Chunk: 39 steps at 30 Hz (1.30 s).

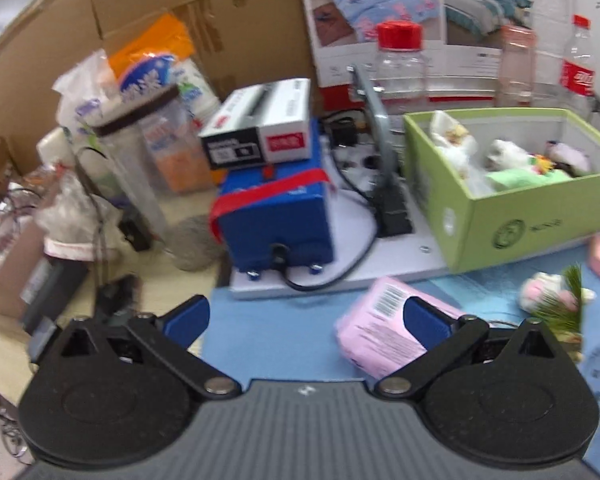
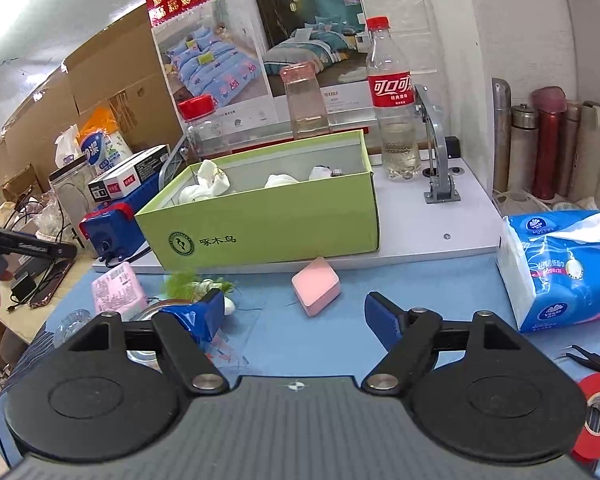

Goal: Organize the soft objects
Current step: 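Move the left tool toward the pink wrapped pack while the right tool approaches the pink sponge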

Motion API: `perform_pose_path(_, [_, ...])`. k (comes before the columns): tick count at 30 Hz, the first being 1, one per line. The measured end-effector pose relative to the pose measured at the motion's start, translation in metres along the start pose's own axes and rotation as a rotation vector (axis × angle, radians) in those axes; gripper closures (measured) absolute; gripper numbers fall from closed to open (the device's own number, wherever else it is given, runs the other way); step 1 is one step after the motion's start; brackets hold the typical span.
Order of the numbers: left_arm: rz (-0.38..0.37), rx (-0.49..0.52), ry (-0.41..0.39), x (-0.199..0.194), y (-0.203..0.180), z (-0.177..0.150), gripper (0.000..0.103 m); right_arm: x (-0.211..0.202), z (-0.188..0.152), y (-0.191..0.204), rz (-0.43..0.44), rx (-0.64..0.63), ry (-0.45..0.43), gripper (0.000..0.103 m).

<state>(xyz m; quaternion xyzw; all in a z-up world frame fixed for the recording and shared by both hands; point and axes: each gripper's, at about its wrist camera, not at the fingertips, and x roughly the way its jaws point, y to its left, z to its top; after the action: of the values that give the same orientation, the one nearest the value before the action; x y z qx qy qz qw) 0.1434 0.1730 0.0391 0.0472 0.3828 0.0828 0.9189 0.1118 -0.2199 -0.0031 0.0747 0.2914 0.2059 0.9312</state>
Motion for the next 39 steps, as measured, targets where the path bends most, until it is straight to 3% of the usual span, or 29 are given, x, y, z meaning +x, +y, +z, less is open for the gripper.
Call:
perform_pose_path(4, [-0.070, -0.072, 0.063, 0.011, -0.011, -0.007, 0.001, 0.006, 0.000, -0.001, -0.005, 0.012, 0.013, 0.039])
perform_pose_path(8, [-0.100, -0.211, 0.131, 0.035, -0.018, -0.002, 0.001, 0.011, -0.004, -0.005, -0.006, 0.031, 0.027, 0.039])
perform_pose_path(14, [-0.062, -0.192, 0.228, 0.072, -0.035, 0.005, 0.001, 0.015, -0.008, -0.016, -0.007, 0.062, 0.037, 0.039])
perform_pose_path(17, [-0.074, -0.228, 0.252, 0.073, -0.028, -0.006, 0.001, 0.014, -0.010, -0.024, -0.014, 0.079, 0.033, 0.039])
perform_pose_path(21, [-0.243, -0.366, 0.255, 0.067, -0.010, -0.015, 0.001, 0.015, -0.011, -0.033, -0.037, 0.079, 0.032, 0.039])
perform_pose_path(24, [-0.314, -0.386, 0.257, 0.069, -0.010, -0.009, 0.001, 0.020, -0.012, -0.037, -0.035, 0.098, 0.036, 0.038])
perform_pose_path(33, [-0.204, -0.310, 0.350, 0.109, -0.038, 0.004, 0.001, 0.024, -0.010, -0.039, -0.034, 0.096, 0.035, 0.038])
perform_pose_path(36, [-0.143, -0.244, 0.340, 0.115, -0.047, 0.005, 0.001, 0.027, -0.011, -0.042, -0.037, 0.098, 0.045, 0.038])
perform_pose_path(39, [-0.139, -0.173, 0.334, 0.113, -0.044, 0.001, 0.001, 0.029, -0.012, -0.044, -0.043, 0.098, 0.053, 0.038])
